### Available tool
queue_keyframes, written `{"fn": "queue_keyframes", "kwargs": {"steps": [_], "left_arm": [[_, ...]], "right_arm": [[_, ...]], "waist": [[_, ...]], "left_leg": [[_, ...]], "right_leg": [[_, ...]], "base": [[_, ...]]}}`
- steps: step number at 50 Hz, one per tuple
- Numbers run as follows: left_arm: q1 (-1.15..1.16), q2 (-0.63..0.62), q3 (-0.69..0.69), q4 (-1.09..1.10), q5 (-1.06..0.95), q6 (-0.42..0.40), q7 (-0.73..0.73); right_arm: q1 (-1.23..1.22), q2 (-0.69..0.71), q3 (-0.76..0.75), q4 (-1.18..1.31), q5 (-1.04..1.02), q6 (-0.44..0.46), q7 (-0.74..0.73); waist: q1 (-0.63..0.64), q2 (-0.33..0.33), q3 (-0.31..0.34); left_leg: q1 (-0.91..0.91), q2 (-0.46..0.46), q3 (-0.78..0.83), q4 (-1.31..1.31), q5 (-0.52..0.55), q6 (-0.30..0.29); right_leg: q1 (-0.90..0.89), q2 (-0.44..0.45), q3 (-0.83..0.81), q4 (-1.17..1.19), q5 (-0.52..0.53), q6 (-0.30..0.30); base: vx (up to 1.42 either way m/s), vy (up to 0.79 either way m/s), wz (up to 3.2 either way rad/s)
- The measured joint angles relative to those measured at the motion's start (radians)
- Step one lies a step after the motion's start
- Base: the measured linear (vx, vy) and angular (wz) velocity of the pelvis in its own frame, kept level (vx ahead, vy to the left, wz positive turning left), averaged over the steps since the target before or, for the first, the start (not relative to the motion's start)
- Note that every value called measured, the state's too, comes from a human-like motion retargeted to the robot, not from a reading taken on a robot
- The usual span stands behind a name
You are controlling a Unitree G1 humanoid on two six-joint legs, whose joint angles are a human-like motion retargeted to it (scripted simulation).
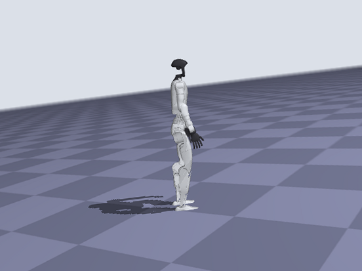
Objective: Walk
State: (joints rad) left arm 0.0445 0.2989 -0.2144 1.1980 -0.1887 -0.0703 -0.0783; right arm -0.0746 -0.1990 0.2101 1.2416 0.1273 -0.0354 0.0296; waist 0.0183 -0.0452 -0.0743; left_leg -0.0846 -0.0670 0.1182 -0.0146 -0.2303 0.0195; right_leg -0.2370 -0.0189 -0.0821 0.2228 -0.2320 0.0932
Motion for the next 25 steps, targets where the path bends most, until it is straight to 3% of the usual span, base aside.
{"fn": "queue_keyframes", "kwargs": {"steps": [25], "left_arm": [[-0.111, 0.060, 0.042, 0.068, -0.028, 0.013, -0.054]], "right_arm": [[-0.071, -0.034, -0.055, 0.023, 0.062, -0.007, -0.002]], "waist": [[-0.003, -0.018, 0.053]], "left_leg": [[-0.124, 0.027, -0.004, 0.199, -0.115, 0.006]], "right_leg": [[-0.043, 0.017, -0.008, 0.036, -0.023, -0.006]], "base": [[0.00, 0.00, 0.01]]}}
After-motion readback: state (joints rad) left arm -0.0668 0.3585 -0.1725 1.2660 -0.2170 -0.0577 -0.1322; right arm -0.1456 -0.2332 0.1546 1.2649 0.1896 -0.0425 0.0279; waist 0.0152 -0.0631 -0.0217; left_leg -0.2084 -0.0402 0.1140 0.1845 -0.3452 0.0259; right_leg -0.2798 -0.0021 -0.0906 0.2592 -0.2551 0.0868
